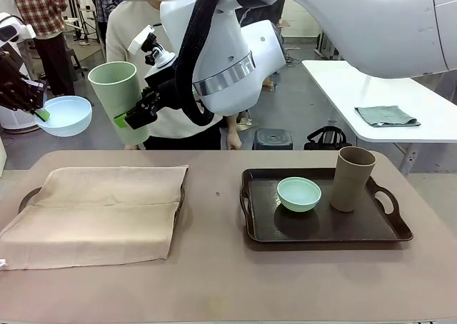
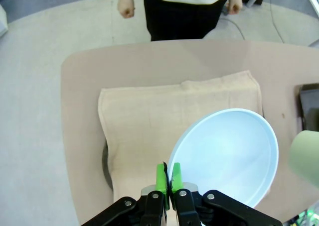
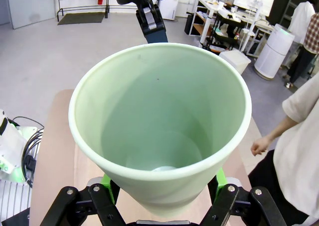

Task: Set up a tray with a mat and arrange the tableware.
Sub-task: Place the Picnic Bowl and Reusable plastic cup back onto the Handle tray in front of the human's position.

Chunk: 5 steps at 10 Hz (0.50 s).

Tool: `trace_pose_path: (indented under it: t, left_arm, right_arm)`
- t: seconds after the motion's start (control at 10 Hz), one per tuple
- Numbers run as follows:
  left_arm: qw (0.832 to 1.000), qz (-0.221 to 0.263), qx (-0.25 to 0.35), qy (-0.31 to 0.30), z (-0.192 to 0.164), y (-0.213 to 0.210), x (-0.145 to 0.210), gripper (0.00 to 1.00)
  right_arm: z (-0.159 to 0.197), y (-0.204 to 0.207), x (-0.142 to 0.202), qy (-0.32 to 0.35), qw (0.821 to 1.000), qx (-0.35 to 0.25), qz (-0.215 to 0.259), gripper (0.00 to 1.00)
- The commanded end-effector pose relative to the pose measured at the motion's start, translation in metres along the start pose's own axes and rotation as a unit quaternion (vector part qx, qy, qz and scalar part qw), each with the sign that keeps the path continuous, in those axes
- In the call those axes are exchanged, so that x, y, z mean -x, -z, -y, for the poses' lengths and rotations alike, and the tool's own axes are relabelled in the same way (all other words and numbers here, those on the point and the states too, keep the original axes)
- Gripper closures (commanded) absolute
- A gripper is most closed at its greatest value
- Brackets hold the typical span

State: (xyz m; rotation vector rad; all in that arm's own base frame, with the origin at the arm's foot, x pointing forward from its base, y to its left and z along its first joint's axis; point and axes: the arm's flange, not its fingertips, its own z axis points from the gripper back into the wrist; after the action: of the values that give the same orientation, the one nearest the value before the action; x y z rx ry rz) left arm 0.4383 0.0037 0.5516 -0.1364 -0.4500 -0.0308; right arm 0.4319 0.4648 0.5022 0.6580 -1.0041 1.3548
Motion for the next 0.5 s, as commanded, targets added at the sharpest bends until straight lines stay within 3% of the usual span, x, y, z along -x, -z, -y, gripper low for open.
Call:
trace_pose_path:
  t: [0.0,0.4]
  left_arm:
    - [1.0,0.004,0.0,0.003,-0.0013,-0.0002,0.0002,1.0]
    - [1.0,0.004,0.0,0.003,-0.0013,-0.0002,0.0002,1.0]
  right_arm:
    - [0.0003,-0.001,-0.0004,-0.005,1.0,0.001,0.006,1.0]
    - [0.0003,-0.001,-0.0004,-0.005,1.0,0.001,0.006,1.0]
